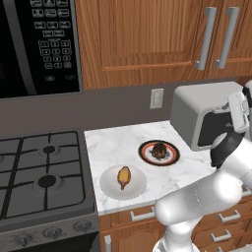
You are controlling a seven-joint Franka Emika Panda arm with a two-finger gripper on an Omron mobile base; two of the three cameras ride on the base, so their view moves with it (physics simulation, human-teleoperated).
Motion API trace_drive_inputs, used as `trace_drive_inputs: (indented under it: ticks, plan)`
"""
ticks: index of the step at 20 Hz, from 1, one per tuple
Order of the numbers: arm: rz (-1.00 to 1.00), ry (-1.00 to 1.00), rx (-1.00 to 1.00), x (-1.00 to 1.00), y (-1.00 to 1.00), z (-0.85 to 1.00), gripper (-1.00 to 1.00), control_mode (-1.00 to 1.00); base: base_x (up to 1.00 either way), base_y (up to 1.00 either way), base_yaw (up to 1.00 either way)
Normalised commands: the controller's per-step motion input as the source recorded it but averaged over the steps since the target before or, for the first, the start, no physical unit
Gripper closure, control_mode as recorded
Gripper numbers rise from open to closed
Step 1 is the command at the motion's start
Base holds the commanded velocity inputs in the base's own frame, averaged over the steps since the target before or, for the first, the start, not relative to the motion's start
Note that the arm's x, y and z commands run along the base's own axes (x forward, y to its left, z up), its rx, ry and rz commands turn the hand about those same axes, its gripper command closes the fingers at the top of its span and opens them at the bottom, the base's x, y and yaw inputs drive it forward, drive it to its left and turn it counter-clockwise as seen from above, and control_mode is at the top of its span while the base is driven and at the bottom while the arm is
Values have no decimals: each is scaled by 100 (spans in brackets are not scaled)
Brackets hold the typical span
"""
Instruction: Open the toaster oven door. Place the bread on the bottom rack in the toaster oven and place the chicken drumstick on the top rack.
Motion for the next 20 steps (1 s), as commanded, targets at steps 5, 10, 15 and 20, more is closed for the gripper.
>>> trace_drive_inputs:
  ticks: [5,10,15,20]
  plan:
    - [-7,7,5,-18,1,-17,-100,-100,0,0,0]
    - [-6,7,5,-4,4,-19,-100,-100,0,0,0]
    - [-1,-4,9,0,8,7,-100,-100,0,0,0]
    - [0,-7,6,0,6,5,-100,-100,0,0,0]
